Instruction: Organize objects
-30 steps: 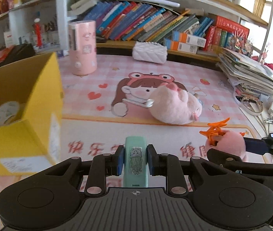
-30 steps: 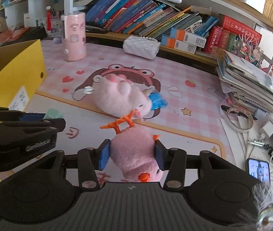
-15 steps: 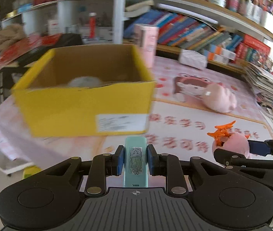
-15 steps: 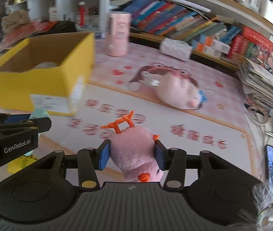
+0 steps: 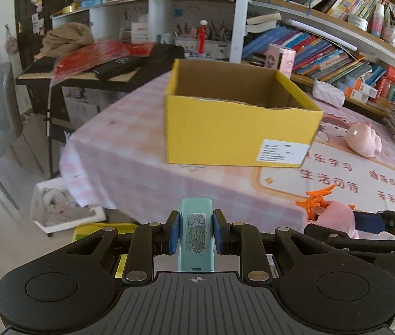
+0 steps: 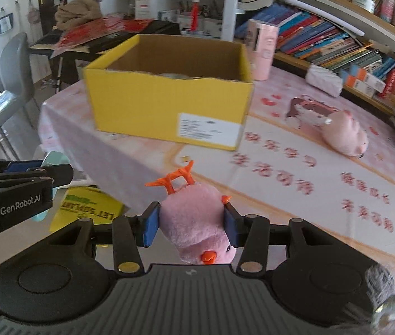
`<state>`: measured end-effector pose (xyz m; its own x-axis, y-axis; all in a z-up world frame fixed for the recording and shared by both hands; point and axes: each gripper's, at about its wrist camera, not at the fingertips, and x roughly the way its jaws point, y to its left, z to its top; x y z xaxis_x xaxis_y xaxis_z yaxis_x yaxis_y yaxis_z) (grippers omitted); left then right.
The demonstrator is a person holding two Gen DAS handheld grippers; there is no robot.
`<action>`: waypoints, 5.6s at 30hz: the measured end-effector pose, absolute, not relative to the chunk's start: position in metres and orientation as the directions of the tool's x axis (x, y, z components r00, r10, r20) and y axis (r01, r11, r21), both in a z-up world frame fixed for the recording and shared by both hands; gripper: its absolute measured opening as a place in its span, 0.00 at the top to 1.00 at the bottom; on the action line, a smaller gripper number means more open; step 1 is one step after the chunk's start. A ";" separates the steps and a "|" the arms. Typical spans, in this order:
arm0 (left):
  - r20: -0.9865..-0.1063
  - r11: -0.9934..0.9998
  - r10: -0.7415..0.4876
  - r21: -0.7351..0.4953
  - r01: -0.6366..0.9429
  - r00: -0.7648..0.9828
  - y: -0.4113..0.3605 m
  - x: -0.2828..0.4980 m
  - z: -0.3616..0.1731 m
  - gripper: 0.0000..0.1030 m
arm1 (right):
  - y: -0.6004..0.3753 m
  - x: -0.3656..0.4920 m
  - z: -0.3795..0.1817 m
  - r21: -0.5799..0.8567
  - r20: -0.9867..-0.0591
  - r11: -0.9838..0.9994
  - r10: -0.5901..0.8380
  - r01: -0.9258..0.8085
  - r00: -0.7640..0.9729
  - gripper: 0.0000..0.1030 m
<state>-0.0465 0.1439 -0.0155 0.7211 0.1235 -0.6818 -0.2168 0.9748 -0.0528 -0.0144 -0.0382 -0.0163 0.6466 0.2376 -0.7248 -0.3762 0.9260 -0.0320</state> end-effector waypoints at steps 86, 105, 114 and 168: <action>-0.703 0.959 0.255 0.094 -0.269 0.664 0.152 0.193 -0.016 0.69 | 0.015 0.278 -0.004 -0.002 -0.740 0.861 0.341 -0.509 0.580 0.52; -0.567 0.950 0.296 0.087 -0.301 0.769 0.151 0.121 0.026 0.23 | -0.013 0.204 0.043 -0.004 -0.596 0.937 0.278 -0.350 0.753 0.39; -0.551 0.952 0.288 0.074 -0.297 0.783 0.154 0.068 0.024 0.19 | -0.018 0.138 0.040 -0.035 -0.554 0.959 0.216 -0.281 0.804 0.34; -0.708 0.976 -0.090 0.078 0.204 0.701 0.012 -0.006 -0.031 0.17 | -0.170 -0.038 -0.017 -0.060 -0.662 0.980 -0.181 0.189 0.727 0.25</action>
